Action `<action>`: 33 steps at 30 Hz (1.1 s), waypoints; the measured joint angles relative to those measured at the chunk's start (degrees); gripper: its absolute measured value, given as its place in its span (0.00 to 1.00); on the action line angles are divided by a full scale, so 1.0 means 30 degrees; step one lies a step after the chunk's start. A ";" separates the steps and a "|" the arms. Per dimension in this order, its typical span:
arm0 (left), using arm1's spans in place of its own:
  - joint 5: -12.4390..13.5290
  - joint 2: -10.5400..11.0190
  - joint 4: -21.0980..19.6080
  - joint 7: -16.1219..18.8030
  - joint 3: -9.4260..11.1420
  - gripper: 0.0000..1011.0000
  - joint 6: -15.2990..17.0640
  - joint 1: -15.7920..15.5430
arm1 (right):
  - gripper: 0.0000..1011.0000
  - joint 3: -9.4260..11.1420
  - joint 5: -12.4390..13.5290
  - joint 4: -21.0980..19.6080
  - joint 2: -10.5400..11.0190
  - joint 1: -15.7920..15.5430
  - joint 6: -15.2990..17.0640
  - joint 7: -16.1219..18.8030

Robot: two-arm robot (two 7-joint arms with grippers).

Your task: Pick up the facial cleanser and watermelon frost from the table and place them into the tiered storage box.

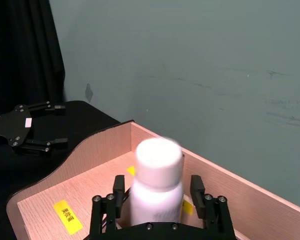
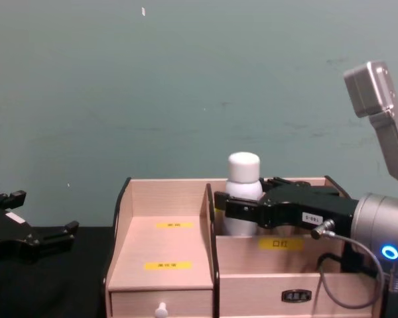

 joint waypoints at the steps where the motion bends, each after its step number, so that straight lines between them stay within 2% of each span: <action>1: -0.0001 0.0000 0.0001 0.0000 0.0000 1.00 0.0001 0.0000 | 0.84 0.0001 0.0002 -0.0002 0.0001 -0.0001 -0.0001 0.0000; 7: 0.0000 0.0000 0.0000 0.0000 0.0000 1.00 0.0001 0.0000 | 0.99 0.0146 0.0308 -0.0294 0.0091 -0.0106 -0.0103 0.0227; 18: -0.0001 0.0000 0.0001 0.0000 0.0000 1.00 0.0001 0.0000 | 0.99 0.0486 0.0785 -0.2097 0.0655 -0.0536 -0.0284 0.0349; 20: -0.0001 -0.0001 0.0002 0.0000 0.0000 1.00 0.0000 0.0000 | 0.99 0.0660 0.0940 -0.3168 0.1015 -0.0833 -0.0295 0.0288; 22: -0.0002 0.0000 0.0000 0.0000 -0.0001 1.00 0.0001 -0.0001 | 0.99 0.0692 0.0974 -0.3451 0.1117 -0.0931 -0.0290 0.0267; 24: 0.0000 0.0001 0.0001 -0.0001 0.0000 1.00 0.0001 0.0000 | 0.99 0.0794 0.1147 -0.4813 0.1628 -0.1522 -0.0181 0.0222; 27: 0.0000 0.0000 0.0000 0.0000 0.0000 1.00 0.0000 0.0000 | 0.99 0.0835 0.1289 -0.5930 0.2121 -0.2143 -0.0009 0.0222; 31: -0.0001 0.0000 0.0000 -0.0001 -0.0001 1.00 0.0000 0.0000 | 0.99 0.1006 0.1696 -0.8306 0.3187 -0.3596 0.0192 0.0236; 33: -0.0001 0.0000 0.0001 0.0000 0.0000 1.00 0.0001 0.0001 | 0.99 0.1074 0.1820 -0.8984 0.3522 -0.4089 0.0205 0.0231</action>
